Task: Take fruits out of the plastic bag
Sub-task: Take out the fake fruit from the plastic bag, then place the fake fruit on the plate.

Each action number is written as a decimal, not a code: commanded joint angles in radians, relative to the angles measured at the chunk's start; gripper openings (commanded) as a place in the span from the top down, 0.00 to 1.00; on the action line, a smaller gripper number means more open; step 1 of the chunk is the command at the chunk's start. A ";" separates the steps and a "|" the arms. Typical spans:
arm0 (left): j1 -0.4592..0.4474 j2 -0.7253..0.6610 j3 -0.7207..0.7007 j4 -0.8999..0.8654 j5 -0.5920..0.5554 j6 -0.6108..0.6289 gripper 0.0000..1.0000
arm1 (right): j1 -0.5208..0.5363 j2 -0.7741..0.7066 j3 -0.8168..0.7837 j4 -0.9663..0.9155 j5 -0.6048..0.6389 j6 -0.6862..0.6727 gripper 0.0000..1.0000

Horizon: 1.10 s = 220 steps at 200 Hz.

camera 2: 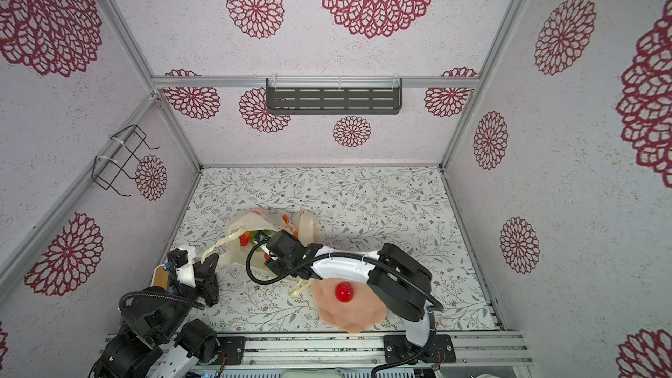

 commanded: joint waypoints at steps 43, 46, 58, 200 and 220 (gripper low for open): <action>0.010 -0.009 -0.005 0.017 -0.001 0.011 0.96 | -0.003 -0.184 -0.154 0.302 -0.058 -0.021 0.75; 0.010 -0.008 -0.005 0.018 -0.001 0.011 0.96 | -0.003 -0.188 -0.158 0.310 -0.058 -0.021 0.75; 0.010 -0.007 -0.004 0.017 -0.001 0.011 0.96 | -0.003 -0.199 -0.170 0.331 -0.059 -0.021 0.75; 0.009 -0.006 -0.004 0.019 0.005 0.012 0.95 | -0.003 -0.419 -0.222 0.256 0.019 -0.017 0.74; 0.009 -0.004 -0.004 0.019 0.005 0.012 0.95 | -0.003 -0.498 -0.267 0.199 0.072 0.005 0.73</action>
